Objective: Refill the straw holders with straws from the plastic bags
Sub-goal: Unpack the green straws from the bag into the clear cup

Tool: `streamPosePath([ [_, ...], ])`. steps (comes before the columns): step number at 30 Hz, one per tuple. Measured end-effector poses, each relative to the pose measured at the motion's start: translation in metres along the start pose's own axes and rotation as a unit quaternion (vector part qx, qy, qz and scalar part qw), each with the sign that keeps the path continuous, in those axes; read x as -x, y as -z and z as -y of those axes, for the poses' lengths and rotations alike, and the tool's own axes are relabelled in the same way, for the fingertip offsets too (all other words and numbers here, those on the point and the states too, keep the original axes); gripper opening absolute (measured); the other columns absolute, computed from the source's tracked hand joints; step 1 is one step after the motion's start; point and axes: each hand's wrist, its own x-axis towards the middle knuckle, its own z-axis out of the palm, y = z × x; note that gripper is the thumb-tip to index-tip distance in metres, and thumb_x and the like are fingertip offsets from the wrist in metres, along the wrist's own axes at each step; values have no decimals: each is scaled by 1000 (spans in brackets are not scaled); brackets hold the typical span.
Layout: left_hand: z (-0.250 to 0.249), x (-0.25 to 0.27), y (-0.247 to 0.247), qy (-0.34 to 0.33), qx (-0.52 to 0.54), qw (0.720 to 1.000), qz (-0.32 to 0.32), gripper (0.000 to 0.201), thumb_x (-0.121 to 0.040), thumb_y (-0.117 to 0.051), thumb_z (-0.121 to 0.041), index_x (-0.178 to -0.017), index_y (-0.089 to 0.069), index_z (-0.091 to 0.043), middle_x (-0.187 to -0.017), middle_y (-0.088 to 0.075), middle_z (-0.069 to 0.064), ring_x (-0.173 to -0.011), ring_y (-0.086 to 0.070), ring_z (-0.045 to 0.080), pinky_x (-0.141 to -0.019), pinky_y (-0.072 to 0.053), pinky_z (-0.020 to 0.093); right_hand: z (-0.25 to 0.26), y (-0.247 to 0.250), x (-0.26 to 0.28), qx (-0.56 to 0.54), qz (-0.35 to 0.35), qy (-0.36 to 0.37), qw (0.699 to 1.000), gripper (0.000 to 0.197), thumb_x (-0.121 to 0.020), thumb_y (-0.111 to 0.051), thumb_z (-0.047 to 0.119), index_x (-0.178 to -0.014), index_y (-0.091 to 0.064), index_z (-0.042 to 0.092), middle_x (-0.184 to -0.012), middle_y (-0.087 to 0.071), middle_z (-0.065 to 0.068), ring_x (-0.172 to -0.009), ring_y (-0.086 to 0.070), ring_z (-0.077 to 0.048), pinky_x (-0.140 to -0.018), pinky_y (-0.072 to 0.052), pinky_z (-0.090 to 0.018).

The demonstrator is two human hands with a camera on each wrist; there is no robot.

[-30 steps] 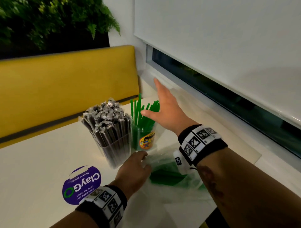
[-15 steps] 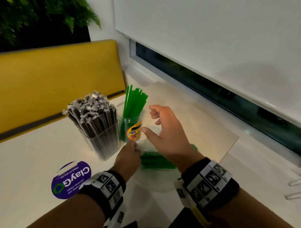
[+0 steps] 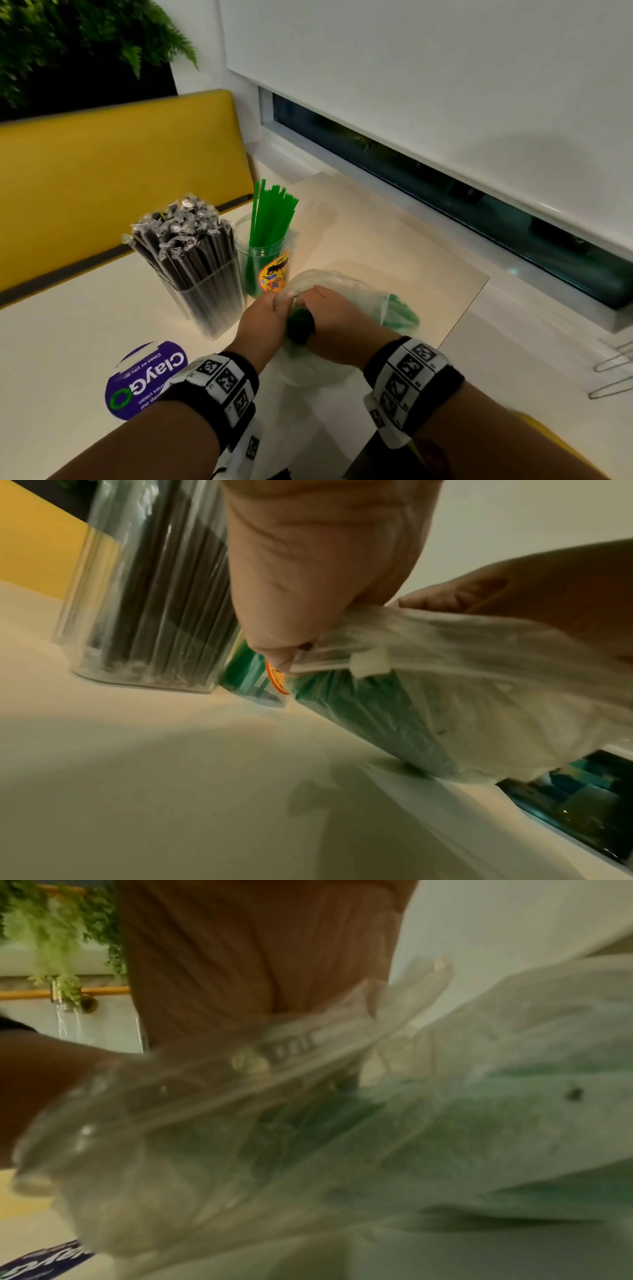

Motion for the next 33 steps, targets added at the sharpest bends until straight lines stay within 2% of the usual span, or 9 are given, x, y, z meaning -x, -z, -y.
streamPosePath([
  [4, -1, -1, 5, 45, 98, 993, 43, 35, -76, -72, -50, -93, -64, -21, -91, -69, 2, -86, -65, 20, -77, -55, 38, -2, 8, 9, 8, 12, -32, 999, 26, -65, -60, 14, -86, -61, -1, -80, -57, -15, -74, -48, -26, -67, -41, -33],
  [7, -1, -2, 8, 81, 100, 990, 51, 26, -71, -76, -38, -85, -67, -18, -91, -70, 5, -86, -67, 24, -80, -55, 41, -10, 9, 15, 29, 43, -80, 995, 34, -66, -63, 19, -96, -61, 4, -91, -58, -10, -83, -52, -27, -74, -47, -37],
  [12, 8, -5, -2, 116, 66, 989, 66, 18, -91, -59, -27, -83, -66, -12, -96, -66, 16, -90, -61, 33, -79, -51, 39, -10, 4, 27, 122, 145, -132, 973, 36, -77, -66, 20, -112, -57, 14, -109, -57, -4, -98, -55, -22, -89, -51, -33],
  [15, 9, -5, -9, 134, 73, 983, 101, 30, -99, -48, -26, -105, -64, 0, -105, -61, 22, -87, -52, 25, -76, -42, 33, -8, -7, 22, 178, 149, -111, 966, 33, -87, -56, 16, -119, -53, 11, -115, -56, -8, -102, -56, -28, -94, -47, -39],
  [18, 7, -5, -10, 141, 103, 979, 101, 38, -98, -52, -31, -116, -61, 1, -117, -64, 25, -91, -57, 27, -81, -48, 38, -8, -15, 17, 228, 144, -88, 959, 38, -87, -56, 18, -123, -49, 8, -113, -57, -11, -99, -57, -31, -88, -47, -42],
  [21, 3, -2, -6, 169, 204, 955, 129, 38, -78, -73, -31, -109, -66, -10, -104, -72, 17, -98, -68, 35, -91, -56, 49, -10, -13, 16, 224, 116, -71, 965, 26, -80, -62, 19, -105, -56, 13, -94, -63, -6, -80, -62, -27, -72, -52, -38],
  [23, 3, -6, -4, 164, 236, 944, 165, 43, -70, -72, -22, -111, -65, -10, -104, -73, 18, -98, -69, 37, -89, -57, 52, -14, -9, 14, 198, 88, -68, 974, 15, -77, -65, 18, -90, -59, 14, -81, -63, -5, -68, -61, -26, -63, -54, -37],
  [27, 17, -18, 0, 159, 228, 956, 98, 18, -80, -61, -7, -98, -59, -5, -89, -66, 19, -79, -63, 31, -72, -50, 42, -29, -2, 14, 106, 25, -67, 992, 11, -72, -70, 16, -80, -63, 12, -70, -63, -6, -59, -59, -29, -53, -55, -38],
  [33, 17, -15, -6, 89, 72, 993, -17, 12, -90, -46, -6, -92, -57, -10, -86, -62, 11, -77, -60, 27, -60, -50, 30, 6, 42, -3, -35, 33, -81, 996, 16, -75, -66, 26, -88, -65, 17, -79, -64, 0, -73, -58, -23, -67, -47, -29],
])
